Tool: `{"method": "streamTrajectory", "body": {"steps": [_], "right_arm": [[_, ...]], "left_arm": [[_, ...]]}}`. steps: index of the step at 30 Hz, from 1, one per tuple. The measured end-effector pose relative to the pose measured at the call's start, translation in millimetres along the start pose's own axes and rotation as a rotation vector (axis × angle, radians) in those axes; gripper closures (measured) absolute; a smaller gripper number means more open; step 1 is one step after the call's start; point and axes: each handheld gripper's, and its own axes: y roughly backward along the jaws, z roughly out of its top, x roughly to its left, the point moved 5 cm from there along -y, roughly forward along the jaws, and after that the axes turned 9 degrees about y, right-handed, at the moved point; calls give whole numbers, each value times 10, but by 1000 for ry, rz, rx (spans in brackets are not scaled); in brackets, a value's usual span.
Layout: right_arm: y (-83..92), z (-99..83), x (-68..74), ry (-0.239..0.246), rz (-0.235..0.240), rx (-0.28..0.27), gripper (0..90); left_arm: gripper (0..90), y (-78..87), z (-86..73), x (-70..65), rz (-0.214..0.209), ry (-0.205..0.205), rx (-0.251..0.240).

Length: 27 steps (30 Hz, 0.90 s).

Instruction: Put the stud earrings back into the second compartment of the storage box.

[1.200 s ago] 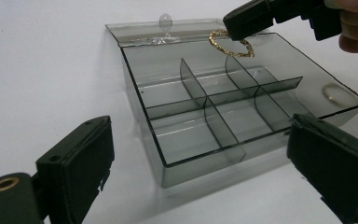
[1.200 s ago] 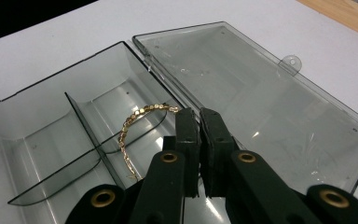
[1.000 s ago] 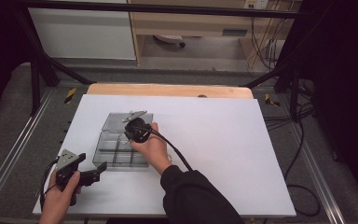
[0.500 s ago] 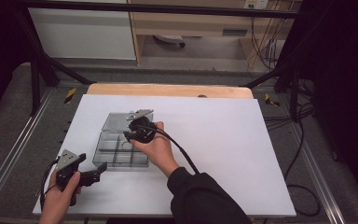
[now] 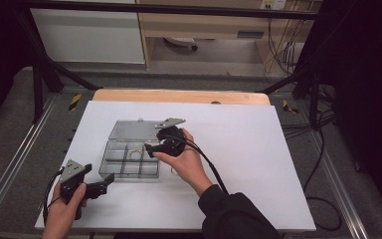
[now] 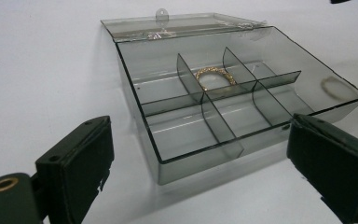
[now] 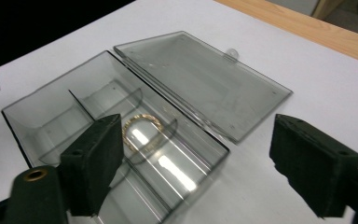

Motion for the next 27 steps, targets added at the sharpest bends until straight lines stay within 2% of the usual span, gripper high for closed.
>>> {"method": "streamTrajectory", "body": {"steps": [3,5,13,22,27], "right_arm": [[74,-101,-68,-25,-10,10,113],[142,-191,-116,-25,-20,13,83],[283,-435,-254,-55,-40,28,97],[362,-717,-351,-98,-41,48,246],[324,-899,-295,-103,-22,68,376]], "left_arm": [[77,-2,-2,-5,-2,2,1],[77,-2,-3,-4,0,1,2],[76,-6,-8,-7,1,1,4],[76,-1,0,-2,3,0,-2],[76,-6,-10,-6,2,-4,7]]}}
